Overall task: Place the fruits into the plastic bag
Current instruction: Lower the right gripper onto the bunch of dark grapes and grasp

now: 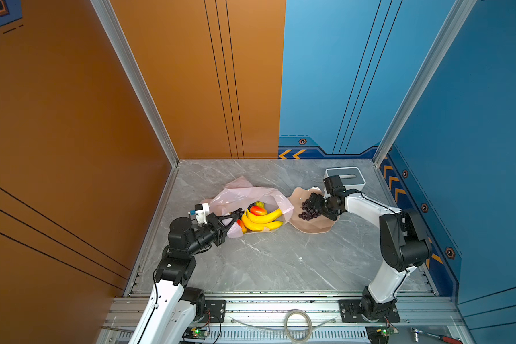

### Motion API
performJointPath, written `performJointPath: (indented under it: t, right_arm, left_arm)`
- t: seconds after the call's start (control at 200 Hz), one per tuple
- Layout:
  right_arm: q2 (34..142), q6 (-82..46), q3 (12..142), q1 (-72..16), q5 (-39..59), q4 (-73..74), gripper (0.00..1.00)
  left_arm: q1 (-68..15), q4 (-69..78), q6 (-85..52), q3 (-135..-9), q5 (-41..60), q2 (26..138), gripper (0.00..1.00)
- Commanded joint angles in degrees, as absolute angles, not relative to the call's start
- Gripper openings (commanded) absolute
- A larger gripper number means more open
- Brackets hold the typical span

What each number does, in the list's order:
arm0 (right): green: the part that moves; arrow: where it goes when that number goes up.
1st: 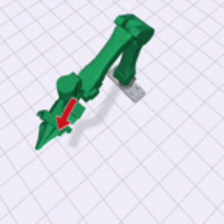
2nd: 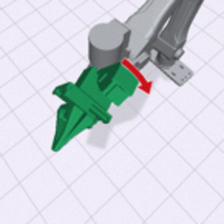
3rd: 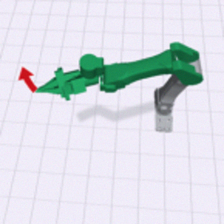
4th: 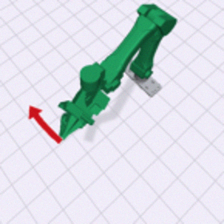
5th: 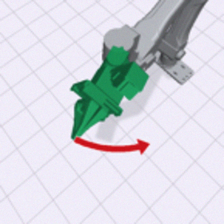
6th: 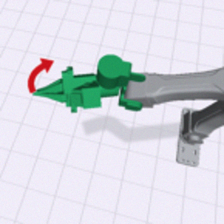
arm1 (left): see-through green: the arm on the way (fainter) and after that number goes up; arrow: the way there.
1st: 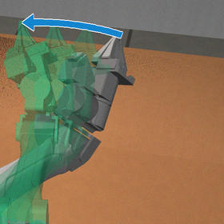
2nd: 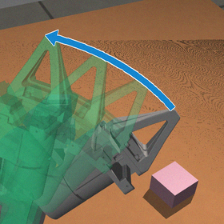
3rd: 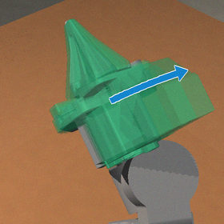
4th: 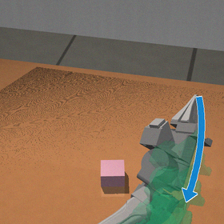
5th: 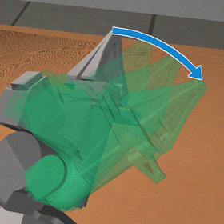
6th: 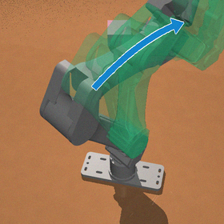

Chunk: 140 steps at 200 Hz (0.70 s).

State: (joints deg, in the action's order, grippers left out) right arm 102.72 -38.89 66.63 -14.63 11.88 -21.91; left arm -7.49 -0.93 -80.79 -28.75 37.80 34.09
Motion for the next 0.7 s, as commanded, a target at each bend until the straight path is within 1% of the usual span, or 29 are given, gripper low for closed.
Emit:
performJointPath:
  t: [0.0,0.165,0.335,0.591,0.696]
  right_arm:
    - [104.34,-39.99,68.97,-15.02,9.57,-20.75,1.00]
    - [106.20,-40.30,70.30,-15.73,8.31,-20.06,0.99]
    - [107.79,-40.17,70.83,-16.26,6.69,-19.39,0.95]
    - [107.46,-40.13,70.74,-17.03,5.22,-18.54,0.80]
    - [107.14,-39.88,70.64,-17.07,5.06,-18.54,0.70]
  left_arm:
    - [-7.00,-1.15,-79.87,-30.87,39.02,34.00,0.00]
    - [-6.95,-1.13,-79.74,-30.78,39.02,34.10,0.00]
    - [-6.92,-1.25,-79.76,-30.60,39.02,34.16,0.00]
    - [-6.77,-1.51,-79.72,-30.50,38.94,33.96,0.00]
    - [-6.76,-1.45,-79.69,-30.50,38.94,34.12,0.00]
